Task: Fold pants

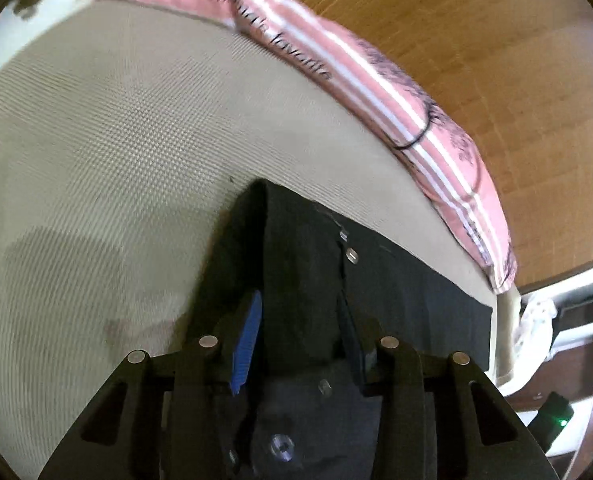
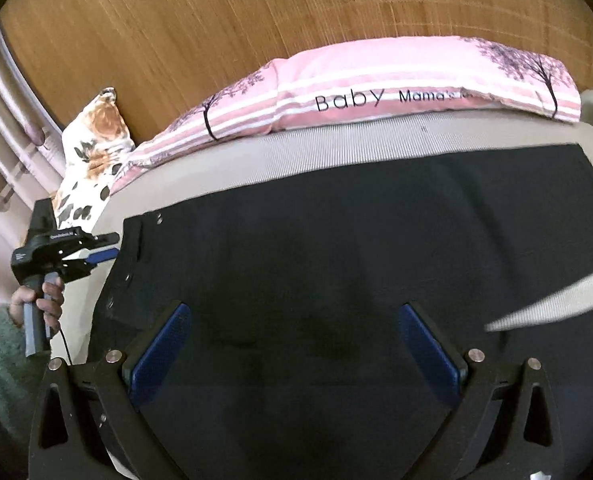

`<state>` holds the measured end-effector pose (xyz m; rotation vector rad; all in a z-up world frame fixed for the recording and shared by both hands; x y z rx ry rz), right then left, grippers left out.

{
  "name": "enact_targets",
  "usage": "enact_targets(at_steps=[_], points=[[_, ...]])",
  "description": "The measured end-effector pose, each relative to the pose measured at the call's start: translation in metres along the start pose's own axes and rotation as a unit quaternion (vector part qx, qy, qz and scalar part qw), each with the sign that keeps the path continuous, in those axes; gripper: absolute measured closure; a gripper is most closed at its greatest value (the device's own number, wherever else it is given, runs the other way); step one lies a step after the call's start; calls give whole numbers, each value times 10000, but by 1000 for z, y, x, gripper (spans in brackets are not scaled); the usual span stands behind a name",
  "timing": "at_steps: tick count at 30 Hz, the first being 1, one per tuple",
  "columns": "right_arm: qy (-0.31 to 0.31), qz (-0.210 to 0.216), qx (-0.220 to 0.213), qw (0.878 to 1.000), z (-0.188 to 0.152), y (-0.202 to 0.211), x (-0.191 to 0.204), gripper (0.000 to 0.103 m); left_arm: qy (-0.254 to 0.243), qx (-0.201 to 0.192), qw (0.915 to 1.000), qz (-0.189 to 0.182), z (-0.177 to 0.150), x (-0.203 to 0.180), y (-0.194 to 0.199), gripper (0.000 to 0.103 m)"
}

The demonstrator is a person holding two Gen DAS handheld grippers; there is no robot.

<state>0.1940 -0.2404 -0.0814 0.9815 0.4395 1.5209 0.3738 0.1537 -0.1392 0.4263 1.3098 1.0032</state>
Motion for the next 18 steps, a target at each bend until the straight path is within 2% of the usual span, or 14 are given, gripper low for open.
enact_targets(at_steps=[4, 8, 13, 18], points=[[-74, -27, 65, 9999, 12, -20, 0, 0, 107, 73, 9997, -193, 15, 7, -13, 63], [-109, 59, 122, 9998, 18, -40, 4, 0, -198, 234, 9985, -455, 27, -6, -25, 63], [-81, 141, 180, 9997, 28, -58, 10, 0, -527, 616, 9949, -604, 31, -17, -43, 63], [153, 116, 143, 9997, 40, -65, 11, 0, -708, 592, 9935, -667, 37, -25, -51, 63]])
Point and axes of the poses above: each gripper's, at about its wrist camera, not at the fingertips, and y roughly against the way its jaws point, x to its left, z to its top, the point moved 4 cm from there along -y, roughly the way its jaws point, and after that the axes turned 2 degrees about -x, right-handed, at the moved point
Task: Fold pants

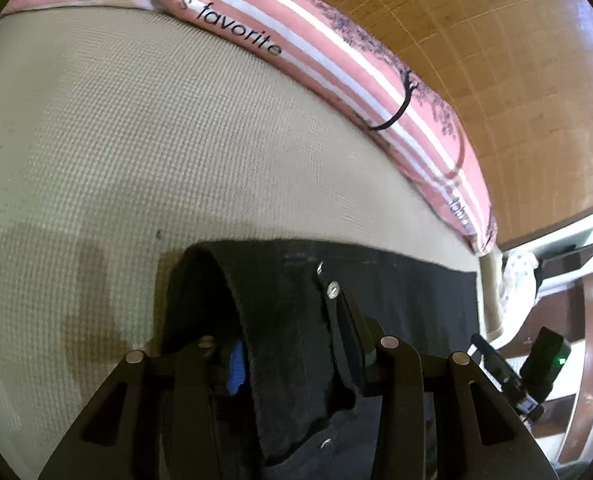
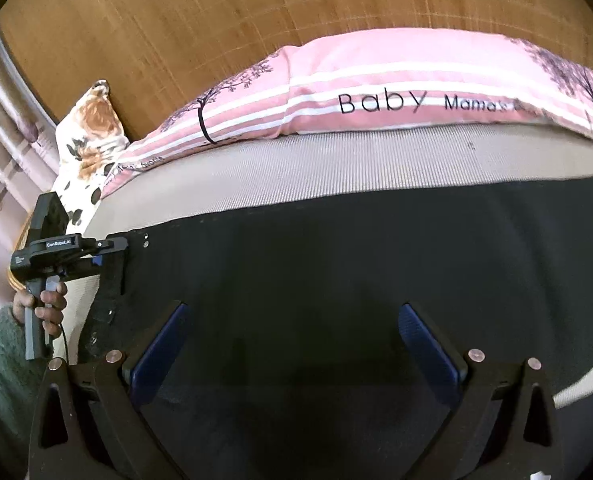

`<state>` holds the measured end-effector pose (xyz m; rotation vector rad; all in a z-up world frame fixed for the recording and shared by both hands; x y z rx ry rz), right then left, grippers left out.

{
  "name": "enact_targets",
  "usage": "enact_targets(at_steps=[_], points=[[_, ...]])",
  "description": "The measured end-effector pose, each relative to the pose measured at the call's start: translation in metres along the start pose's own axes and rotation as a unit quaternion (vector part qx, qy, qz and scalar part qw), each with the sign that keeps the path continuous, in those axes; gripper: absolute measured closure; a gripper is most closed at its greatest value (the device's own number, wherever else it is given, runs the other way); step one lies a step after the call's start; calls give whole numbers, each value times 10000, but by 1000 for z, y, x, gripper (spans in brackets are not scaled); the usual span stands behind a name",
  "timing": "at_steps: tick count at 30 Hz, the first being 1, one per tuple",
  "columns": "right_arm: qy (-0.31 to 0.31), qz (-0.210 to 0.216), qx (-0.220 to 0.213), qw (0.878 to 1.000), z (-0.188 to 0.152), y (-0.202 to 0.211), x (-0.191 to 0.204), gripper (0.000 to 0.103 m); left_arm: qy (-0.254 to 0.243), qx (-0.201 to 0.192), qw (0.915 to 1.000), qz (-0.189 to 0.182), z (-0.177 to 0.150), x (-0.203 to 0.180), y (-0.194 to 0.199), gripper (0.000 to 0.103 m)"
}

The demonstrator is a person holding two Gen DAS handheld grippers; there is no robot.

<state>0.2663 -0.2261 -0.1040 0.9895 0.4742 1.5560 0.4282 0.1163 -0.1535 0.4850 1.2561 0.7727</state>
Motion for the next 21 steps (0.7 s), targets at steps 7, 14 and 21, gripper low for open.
enact_targets(at_steps=[7, 14, 21], points=[[71, -17, -22, 10000, 13, -8, -6, 0, -298, -71, 9994, -146, 4, -10, -8, 77], [670, -17, 389, 9970, 18, -30, -10, 0, -20, -253, 9997, 63, 1, 2, -8, 95], [1238, 118, 947, 9877, 43, -52, -37, 0, -464, -1113, 9922, -318, -9, -31, 30, 96]])
Point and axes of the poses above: each gripper's, at about its wrist camera, not at the fingertips, and y roughly against the way its jaws point, x to its left, z to its top, the point moved 4 cm from there along -y, roughly the way its jaws point, and after that the axes turned 2 degrees about -x, right-handed, at the moved point
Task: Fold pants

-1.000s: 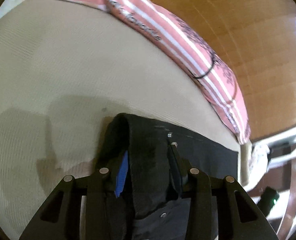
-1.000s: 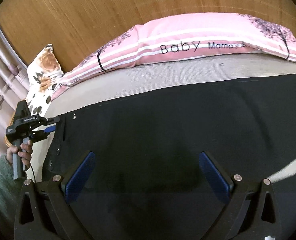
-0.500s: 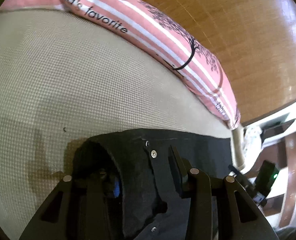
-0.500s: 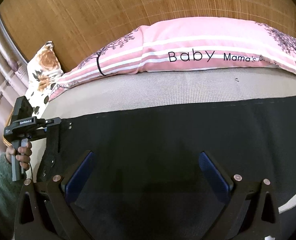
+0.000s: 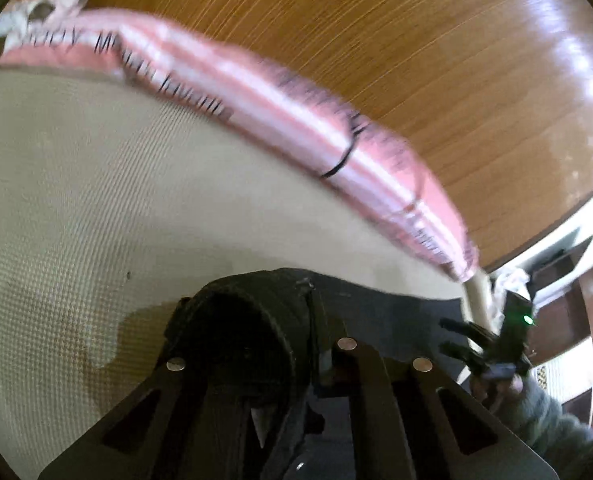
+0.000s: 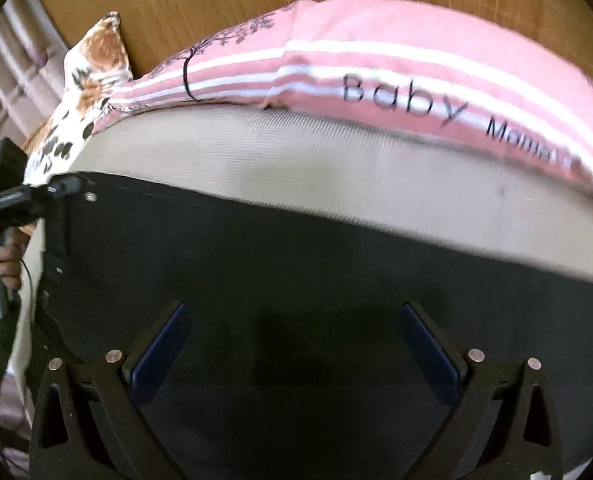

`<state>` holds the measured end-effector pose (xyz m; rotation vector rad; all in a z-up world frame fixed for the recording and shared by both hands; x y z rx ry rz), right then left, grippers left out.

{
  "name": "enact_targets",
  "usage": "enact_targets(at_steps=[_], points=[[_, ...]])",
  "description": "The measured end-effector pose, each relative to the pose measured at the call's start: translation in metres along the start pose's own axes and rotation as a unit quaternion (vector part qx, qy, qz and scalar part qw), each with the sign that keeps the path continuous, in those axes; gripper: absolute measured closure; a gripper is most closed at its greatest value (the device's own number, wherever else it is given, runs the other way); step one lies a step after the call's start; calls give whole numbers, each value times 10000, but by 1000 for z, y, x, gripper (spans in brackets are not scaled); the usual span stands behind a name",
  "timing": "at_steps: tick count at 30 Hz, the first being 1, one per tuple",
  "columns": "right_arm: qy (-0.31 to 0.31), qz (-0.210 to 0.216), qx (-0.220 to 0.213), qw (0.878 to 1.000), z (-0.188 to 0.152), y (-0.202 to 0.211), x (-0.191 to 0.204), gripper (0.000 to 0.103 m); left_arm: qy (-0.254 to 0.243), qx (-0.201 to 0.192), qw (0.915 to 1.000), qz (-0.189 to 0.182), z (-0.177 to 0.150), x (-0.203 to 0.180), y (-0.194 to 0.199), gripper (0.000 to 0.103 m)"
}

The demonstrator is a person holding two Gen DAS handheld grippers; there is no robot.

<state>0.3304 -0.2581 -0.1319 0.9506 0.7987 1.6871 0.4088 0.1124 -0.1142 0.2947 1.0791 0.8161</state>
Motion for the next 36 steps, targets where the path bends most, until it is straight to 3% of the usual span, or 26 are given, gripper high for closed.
enact_targets(at_steps=[4, 7, 14, 17, 21, 23, 24, 26, 33, 36], points=[[434, 386, 115, 9982, 24, 3, -14, 0, -172, -365, 9986, -334, -4, -15, 18, 96], [951, 826, 429, 9911, 41, -4, -13, 1, -231, -557, 9969, -504, -6, -21, 26, 96], [1974, 1910, 1407, 9512, 66, -36, -6, 24, -282, -785, 9949, -561, -8, -27, 37, 96], [2019, 2304, 1731, 9361, 68, -48, -9, 27, -281, -813, 9951, -494, -6, -29, 37, 96], [2159, 2509, 1915, 9240, 67, -54, -15, 36, -326, -830, 9955, -333, -5, -30, 38, 96], [2261, 2620, 2079, 9149, 60, -56, -18, 51, -333, -817, 9958, -230, -6, -30, 38, 96], [2322, 2625, 2132, 9120, 55, -56, -21, 54, -333, -807, 9960, -191, -6, -30, 38, 96], [2349, 2582, 2105, 9132, 51, -55, -30, 65, -350, -799, 9961, -101, -6, -30, 37, 96], [2202, 2062, 1948, 9333, 40, -42, -54, 76, -438, -736, 9961, 220, -2, -26, 28, 96], [2154, 1502, 1689, 9500, 34, -37, -54, 87, -556, -737, 9944, 513, -3, -24, 22, 95]])
Point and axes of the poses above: each gripper's, at about its wrist camera, not at the fingertips, and y roughly against the way its jaws point, x to its left, z to its top, the point moved 4 cm from there along -y, roughly the way its jaws point, and after that the axes turned 2 degrees about -x, right-handed, at the moved point
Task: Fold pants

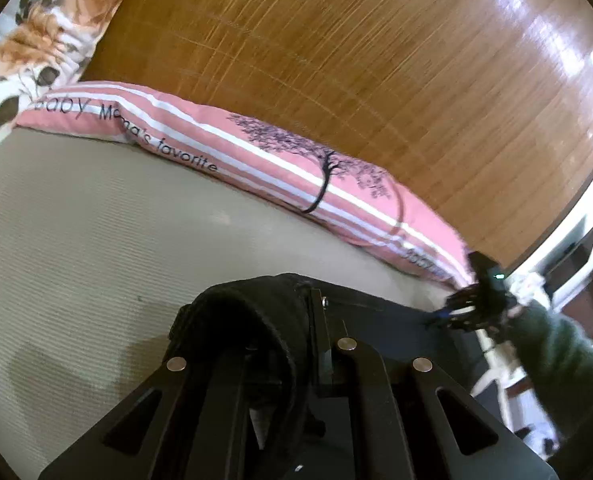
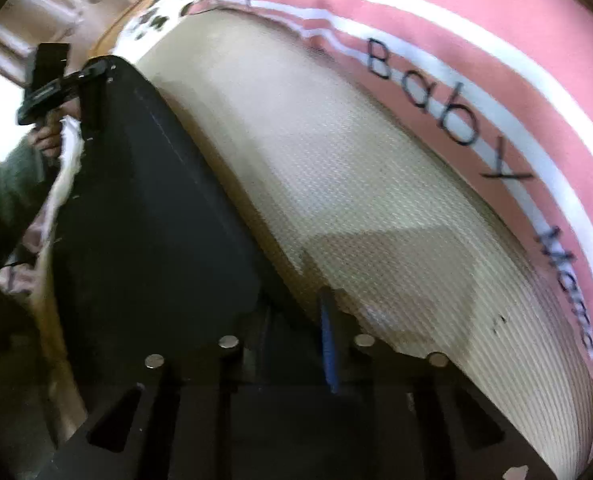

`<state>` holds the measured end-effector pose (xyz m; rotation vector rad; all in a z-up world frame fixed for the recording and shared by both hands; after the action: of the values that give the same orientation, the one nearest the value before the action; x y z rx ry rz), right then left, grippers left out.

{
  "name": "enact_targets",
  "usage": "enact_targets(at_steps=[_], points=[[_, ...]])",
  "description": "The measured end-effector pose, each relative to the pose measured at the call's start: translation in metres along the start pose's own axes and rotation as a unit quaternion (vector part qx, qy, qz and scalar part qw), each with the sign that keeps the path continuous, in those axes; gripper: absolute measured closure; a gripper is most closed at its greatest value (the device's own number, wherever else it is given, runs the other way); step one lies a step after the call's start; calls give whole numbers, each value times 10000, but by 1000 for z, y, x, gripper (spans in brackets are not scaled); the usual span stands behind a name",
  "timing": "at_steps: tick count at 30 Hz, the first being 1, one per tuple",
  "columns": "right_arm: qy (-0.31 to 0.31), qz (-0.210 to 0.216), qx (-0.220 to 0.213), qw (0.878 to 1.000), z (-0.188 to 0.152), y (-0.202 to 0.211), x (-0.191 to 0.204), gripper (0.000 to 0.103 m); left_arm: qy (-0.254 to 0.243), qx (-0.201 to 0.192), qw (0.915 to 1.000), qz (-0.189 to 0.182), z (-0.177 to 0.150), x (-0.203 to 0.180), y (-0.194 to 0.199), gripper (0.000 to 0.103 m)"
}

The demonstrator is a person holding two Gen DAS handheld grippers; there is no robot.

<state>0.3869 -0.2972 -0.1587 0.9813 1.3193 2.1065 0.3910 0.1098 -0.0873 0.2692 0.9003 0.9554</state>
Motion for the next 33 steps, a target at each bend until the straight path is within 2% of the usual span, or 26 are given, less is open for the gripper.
enact_targets(at_steps=[3, 5, 7, 11, 17, 20, 24, 28, 33], points=[[-274, -722, -312, 9965, -7, 5, 12, 89, -255, -31, 9979, 591, -4, -1, -12, 95], [-556, -1446, -585, 9862, -16, 6, 31, 92, -486, -90, 9946, 908, -8, -6, -18, 95], [-729, -1847, -749, 9772, -23, 9, 45, 94, -623, -148, 9913, 1149, -10, -10, -22, 95], [-800, -2507, -1054, 9590, -27, 29, 70, 96, -714, -303, 9885, 1301, -9, -16, -15, 95], [-625, -3321, -1122, 9345, -35, 58, 99, 97, -1569, -518, 9724, 1646, -13, -44, 2, 95], [-740, -3445, -1200, 9281, -42, 70, 111, 97, -1583, -598, 9726, 1594, -16, -49, 16, 95], [-829, -3545, -1287, 9224, -69, 84, 138, 98, -1660, -742, 9728, 1436, -26, -60, 40, 95], [-1000, -3602, -1384, 9171, -97, 92, 164, 98, -1811, -819, 9722, 1242, -44, -75, 71, 95], [-1224, -3563, -1451, 9149, -133, 91, 197, 98, -1933, -690, 9736, 995, -79, -83, 110, 95]])
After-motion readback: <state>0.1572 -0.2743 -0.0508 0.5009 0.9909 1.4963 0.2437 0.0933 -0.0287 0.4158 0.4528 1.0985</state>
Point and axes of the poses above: each gripper's, at about its wrist camera, not at the fingertips, and y roughly against the way its jaws point, x to its left, z to its top, the point moved 4 cm from there along -y, roughly the way its jaws point, and after that the axes turned 2 degrees about -x, right-handed, at the moved point
